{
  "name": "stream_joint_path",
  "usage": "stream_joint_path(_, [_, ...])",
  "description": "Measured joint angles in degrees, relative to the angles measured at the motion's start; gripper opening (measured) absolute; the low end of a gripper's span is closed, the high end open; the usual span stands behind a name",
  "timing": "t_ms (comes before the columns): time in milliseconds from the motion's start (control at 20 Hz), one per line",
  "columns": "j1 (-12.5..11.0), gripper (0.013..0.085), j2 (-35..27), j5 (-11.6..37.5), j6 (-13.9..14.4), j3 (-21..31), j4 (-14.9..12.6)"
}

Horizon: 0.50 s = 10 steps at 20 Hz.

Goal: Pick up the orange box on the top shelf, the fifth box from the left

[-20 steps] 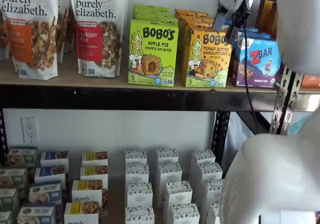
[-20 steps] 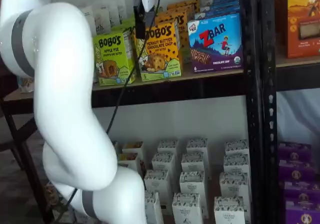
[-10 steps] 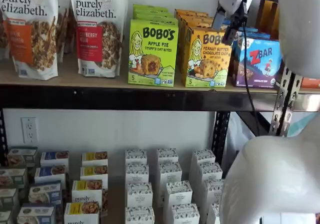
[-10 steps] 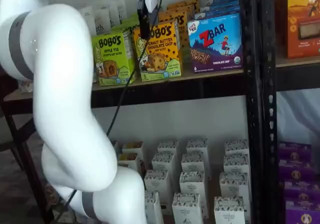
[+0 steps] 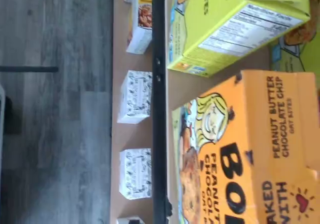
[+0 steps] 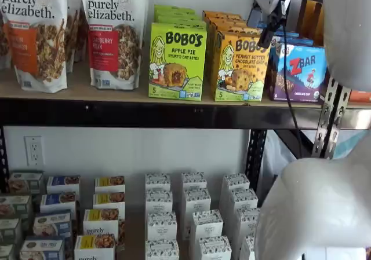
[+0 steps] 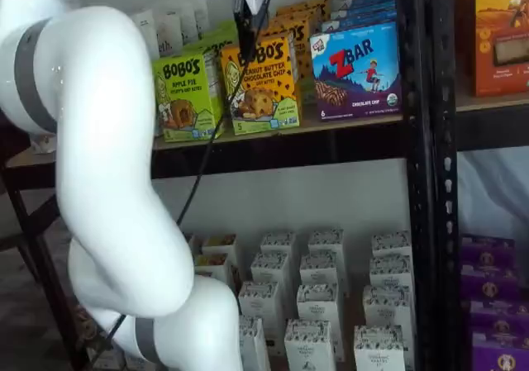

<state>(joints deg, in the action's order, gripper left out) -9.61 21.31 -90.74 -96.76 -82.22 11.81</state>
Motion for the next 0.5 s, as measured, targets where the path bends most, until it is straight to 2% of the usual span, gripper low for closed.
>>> stream_joint_path(500, [1.29, 0.085, -5.02, -1.08, 0.92, -5.05, -1.61])
